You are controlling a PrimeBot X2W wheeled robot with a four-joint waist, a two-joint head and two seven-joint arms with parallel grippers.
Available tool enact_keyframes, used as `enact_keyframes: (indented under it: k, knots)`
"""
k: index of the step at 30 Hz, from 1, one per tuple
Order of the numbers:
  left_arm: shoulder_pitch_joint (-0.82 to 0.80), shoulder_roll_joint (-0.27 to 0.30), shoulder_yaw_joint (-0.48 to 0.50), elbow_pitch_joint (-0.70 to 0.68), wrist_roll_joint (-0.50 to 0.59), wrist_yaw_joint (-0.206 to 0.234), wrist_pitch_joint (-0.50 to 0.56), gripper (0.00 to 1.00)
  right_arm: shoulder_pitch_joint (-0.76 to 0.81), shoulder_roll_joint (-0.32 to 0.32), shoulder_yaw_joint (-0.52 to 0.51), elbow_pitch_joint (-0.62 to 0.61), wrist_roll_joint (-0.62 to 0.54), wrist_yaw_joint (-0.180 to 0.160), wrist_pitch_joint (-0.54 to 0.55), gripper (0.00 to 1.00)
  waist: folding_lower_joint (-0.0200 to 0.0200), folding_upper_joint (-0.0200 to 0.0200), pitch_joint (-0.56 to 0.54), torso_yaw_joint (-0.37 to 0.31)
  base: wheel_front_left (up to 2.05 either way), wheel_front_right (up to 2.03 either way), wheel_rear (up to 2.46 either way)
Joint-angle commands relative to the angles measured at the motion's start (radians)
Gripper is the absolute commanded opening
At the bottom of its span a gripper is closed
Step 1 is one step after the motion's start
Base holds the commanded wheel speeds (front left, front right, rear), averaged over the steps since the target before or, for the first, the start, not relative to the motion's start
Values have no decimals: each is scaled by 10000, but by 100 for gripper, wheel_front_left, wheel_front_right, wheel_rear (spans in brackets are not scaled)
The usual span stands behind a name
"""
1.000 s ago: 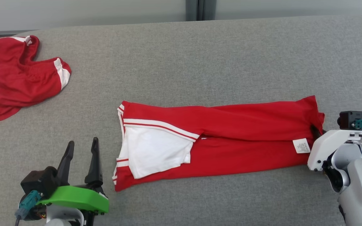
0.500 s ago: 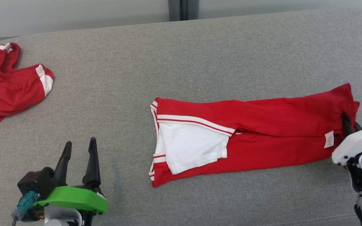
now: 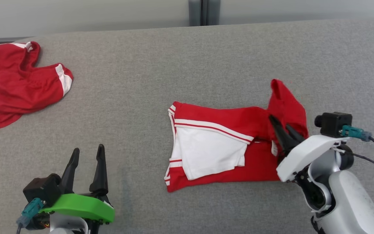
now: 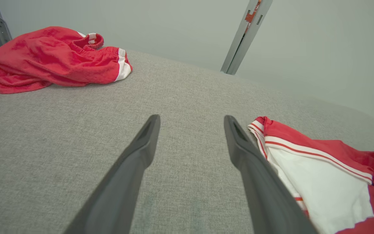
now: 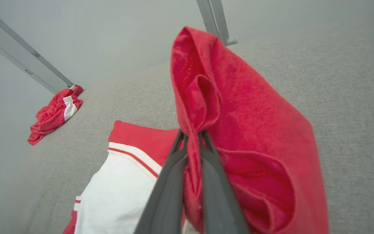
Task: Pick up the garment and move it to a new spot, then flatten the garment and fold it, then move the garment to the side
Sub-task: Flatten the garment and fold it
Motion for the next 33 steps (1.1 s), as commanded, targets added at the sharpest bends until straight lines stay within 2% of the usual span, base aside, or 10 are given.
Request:
enact_keyframes:
  k: [1,9,21,22,23,24,33]
  knots:
    - [109,1,-13,32,-32,-19,0,100,-41,116,266,-21,132,-4,63,0,0,0,-92,305,0,0,0]
    - [4,-147,-217,133,-48,-91,-54,100,-674,655,1784,852,618,-3,-39,0,0,0,-37,992,0,0,0]
    - [-218,-367,-339,437,-125,-178,-262,100,-1974,839,2774,3032,1380,-3,-808,0,0,0,161,1583,0,0,0]
    - [-227,-370,-339,461,-134,-186,-252,100,-2041,842,2856,3147,1453,-1,-882,22,0,0,165,1590,0,0,0]
    - [-235,-376,-340,488,-141,-193,-283,100,-2128,844,2976,3288,1612,-1,-961,53,0,0,169,1592,0,0,0]
    - [-243,-379,-339,510,-149,-185,-299,100,-2201,846,3062,3384,1737,-3,-1047,100,0,0,169,1587,0,0,0]
    - [-291,-333,-384,622,-57,-133,-381,100,-2742,835,3478,3457,1946,-3,-2211,100,0,0,132,1253,0,0,0]
